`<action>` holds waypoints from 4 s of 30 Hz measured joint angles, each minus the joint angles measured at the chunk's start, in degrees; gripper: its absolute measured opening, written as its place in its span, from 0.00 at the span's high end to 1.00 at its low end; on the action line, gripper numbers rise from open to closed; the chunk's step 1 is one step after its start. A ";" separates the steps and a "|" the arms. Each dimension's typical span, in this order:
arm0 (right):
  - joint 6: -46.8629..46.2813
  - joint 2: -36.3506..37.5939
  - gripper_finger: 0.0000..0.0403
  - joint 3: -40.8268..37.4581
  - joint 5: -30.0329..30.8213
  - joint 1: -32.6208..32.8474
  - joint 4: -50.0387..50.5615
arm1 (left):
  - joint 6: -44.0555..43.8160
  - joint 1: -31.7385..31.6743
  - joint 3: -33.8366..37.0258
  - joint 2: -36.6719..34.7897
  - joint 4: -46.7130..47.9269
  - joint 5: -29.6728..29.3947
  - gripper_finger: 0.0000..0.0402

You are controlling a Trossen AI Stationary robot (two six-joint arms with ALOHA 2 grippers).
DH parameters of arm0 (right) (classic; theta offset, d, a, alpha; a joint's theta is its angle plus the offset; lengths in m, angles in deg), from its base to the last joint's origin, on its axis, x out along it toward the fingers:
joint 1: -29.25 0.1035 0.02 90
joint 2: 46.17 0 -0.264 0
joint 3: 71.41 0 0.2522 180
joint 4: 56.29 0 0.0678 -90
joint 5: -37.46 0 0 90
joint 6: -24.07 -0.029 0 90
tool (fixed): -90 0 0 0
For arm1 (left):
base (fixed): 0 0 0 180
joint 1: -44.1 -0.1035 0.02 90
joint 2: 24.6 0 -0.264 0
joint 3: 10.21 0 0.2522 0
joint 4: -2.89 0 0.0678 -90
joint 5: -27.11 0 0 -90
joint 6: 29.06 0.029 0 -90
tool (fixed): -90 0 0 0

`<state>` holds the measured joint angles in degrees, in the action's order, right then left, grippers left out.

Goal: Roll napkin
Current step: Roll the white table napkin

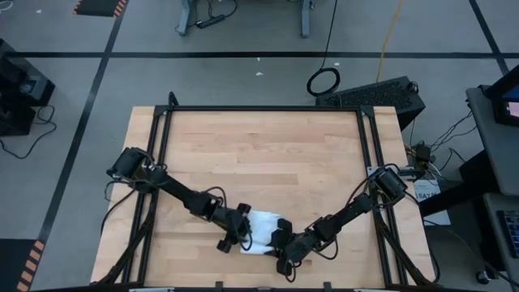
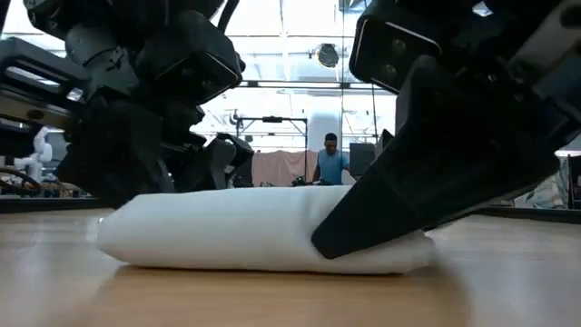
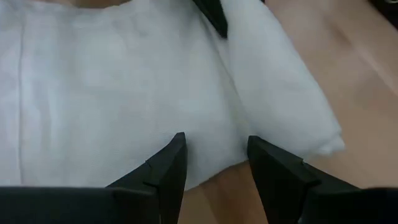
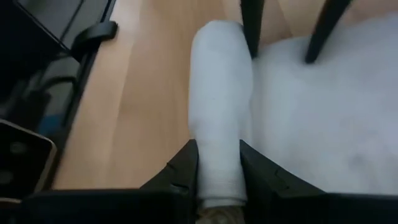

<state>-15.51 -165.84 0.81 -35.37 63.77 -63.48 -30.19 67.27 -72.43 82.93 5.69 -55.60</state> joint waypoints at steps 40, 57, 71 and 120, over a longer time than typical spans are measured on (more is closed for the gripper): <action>-17.11 0.35 0.83 0.11 -15.17 -5.55 1.04 | -7.38 23.19 -0.57 0.29 -14.27 -39.12 0.56; -16.45 0.35 0.83 0.04 -14.86 -5.57 0.68 | -4.96 22.76 -5.42 10.80 -11.76 -47.32 0.56; -10.78 0.39 0.80 -0.11 -16.79 -5.53 -0.01 | -5.97 18.57 -5.29 6.68 -7.18 -33.89 0.91; 5.90 2.60 1.00 0.10 8.21 -0.07 9.09 | -19.05 3.39 -5.60 1.94 1.04 -4.88 0.90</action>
<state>-9.61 -163.25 0.90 -27.16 63.70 -54.39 -49.24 70.66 -78.03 84.86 6.73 -60.48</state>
